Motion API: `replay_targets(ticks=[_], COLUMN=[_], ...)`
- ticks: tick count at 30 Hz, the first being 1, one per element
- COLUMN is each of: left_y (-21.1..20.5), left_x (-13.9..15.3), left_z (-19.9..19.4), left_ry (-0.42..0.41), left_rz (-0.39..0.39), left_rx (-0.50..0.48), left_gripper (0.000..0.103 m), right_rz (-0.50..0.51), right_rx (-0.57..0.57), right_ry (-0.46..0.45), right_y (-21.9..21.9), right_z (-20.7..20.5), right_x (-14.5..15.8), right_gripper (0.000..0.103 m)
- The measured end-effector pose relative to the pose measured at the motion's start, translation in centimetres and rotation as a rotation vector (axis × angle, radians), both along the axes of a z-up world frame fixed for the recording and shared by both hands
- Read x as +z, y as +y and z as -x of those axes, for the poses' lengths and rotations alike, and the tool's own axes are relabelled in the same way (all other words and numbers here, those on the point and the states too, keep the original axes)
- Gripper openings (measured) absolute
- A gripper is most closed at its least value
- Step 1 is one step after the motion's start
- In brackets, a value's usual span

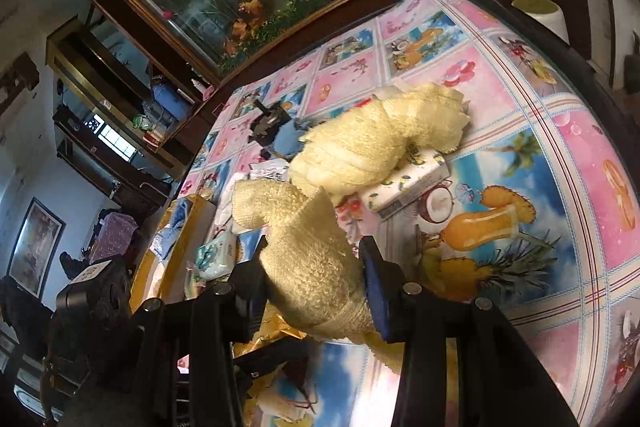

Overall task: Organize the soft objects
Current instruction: 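Carry the yellow towel and cracker packet to the tray and release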

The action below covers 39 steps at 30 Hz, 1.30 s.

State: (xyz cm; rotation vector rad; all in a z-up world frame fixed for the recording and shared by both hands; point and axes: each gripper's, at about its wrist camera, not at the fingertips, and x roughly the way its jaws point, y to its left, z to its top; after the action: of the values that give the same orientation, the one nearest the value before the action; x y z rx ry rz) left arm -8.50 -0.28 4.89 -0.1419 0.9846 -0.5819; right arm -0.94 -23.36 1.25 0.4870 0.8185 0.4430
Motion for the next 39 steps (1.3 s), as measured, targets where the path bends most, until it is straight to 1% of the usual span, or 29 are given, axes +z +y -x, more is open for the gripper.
replay_targets(ticks=[3,5,6,7,9,11,13,15,17,21,23,24,26,28,30,32,35,36,37,39], left_y=[5.9,10.4,12.5,13.7,17.6,21.3,23.9,25.8,27.3,28.7,29.0,29.1,29.4,29.9,30.5,30.8,30.9,30.9,30.9,30.7], left_x=[2.9,4.8,5.6,6.1,6.9,7.0,6.3,4.8,3.1,0.0,-1.1,-1.3,-1.5,-1.5,-1.4,-1.1,-0.2,0.0,0.3,0.9], left_z=[1.4,1.8,2.1,1.3,1.3,1.4,1.7,2.1,1.9,1.5,1.2,1.2,1.2,1.4,1.4,1.9,2.7,2.8,3.0,3.3], left_ry=[-0.020,-0.048,-0.066,-0.085,-0.114,-0.107,-0.096,-0.080,-0.050,0.010,0.034,0.034,0.033,0.045,0.056,0.045,0.018,0.008,-0.004,-0.028], left_rz=[0.072,0.083,0.079,0.061,0.003,-0.031,-0.057,-0.084,-0.093,-0.106,-0.109,-0.106,-0.088,-0.062,-0.039,-0.020,-0.006,-0.004,-0.002,-0.002], left_rx=[0.076,0.147,0.181,0.216,0.304,0.375,0.433,0.481,0.510,0.537,0.540,0.538,0.543,0.559,0.574,0.579,0.586,0.588,0.591,0.595], left_gripper=[0.044,0.044,0.044,0.044,0.044,0.044,0.044,0.045,0.045,0.045,0.045,0.047,0.049,0.050,0.050,0.050,0.050,0.050,0.050,0.050], right_rz=[0.002,0.000,-0.002,-0.003,-0.009,-0.031,-0.059,-0.091,-0.152,-0.332,-0.367,-0.365,-0.319,-0.244,-0.141,-0.056,0.031,0.049,0.061,0.089], right_rx=[0.057,0.113,0.146,0.175,0.236,0.300,0.362,0.408,0.454,0.518,0.513,0.503,0.471,0.439,0.401,0.380,0.370,0.376,0.384,0.391], right_ry=[-0.048,-0.079,-0.092,-0.103,-0.114,-0.102,-0.084,-0.064,-0.019,0.119,0.184,0.216,0.251,0.256,0.237,0.210,0.154,0.134,0.111,0.063], right_y=[2.4,4.7,6.0,7.5,10.5,13.8,17.1,20.2,23.3,28.4,31.0,32.3,34.5,36.2,37.1,37.7,38.1,38.4,38.2,38.2], right_z=[0.9,1.2,1.2,1.5,1.3,0.8,0.3,-0.5,-1.6,-4.7,-6.2,-7.0,-8.4,-9.7,-10.7,-11.5,-11.7,-11.6,-11.4,-11.0], right_x=[2.3,4.1,5.1,5.9,7.2,8.1,8.6,8.9,9.0,7.1,5.3,4.3,2.5,1.0,-0.1,-0.9,-1.1,-0.9,-0.6,0.3], right_gripper=[0.042,0.042,0.042,0.042,0.042,0.042,0.042,0.042,0.042,0.042,0.042,0.042,0.042,0.042,0.044,0.044,0.045,0.046,0.050,0.051])
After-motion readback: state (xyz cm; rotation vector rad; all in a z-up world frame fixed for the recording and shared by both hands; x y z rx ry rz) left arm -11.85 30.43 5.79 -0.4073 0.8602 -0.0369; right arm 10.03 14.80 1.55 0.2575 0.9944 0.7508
